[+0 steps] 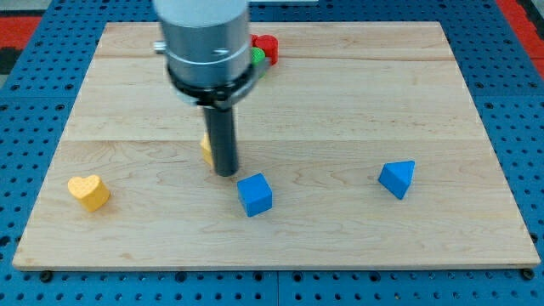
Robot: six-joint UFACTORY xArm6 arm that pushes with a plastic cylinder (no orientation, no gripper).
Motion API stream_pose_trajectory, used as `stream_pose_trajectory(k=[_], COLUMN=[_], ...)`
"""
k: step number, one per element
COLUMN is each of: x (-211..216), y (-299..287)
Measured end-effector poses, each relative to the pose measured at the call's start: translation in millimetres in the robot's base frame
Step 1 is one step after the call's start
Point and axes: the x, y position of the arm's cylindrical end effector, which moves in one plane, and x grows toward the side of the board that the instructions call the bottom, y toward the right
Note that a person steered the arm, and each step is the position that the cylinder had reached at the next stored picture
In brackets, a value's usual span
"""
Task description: Push the yellow heart towards yellow hexagon
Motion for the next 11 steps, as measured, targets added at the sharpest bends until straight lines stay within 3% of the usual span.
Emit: stream_pose_trajectory(k=[1, 3, 4, 5, 7, 9, 10, 11], x=[6.2, 85.5, 73.2, 48.6, 2.1, 1.4, 1.4, -12.7], y=[-13.0, -79.3, -157.6, -172.9, -118.4, -61.4, -137.7, -163.0])
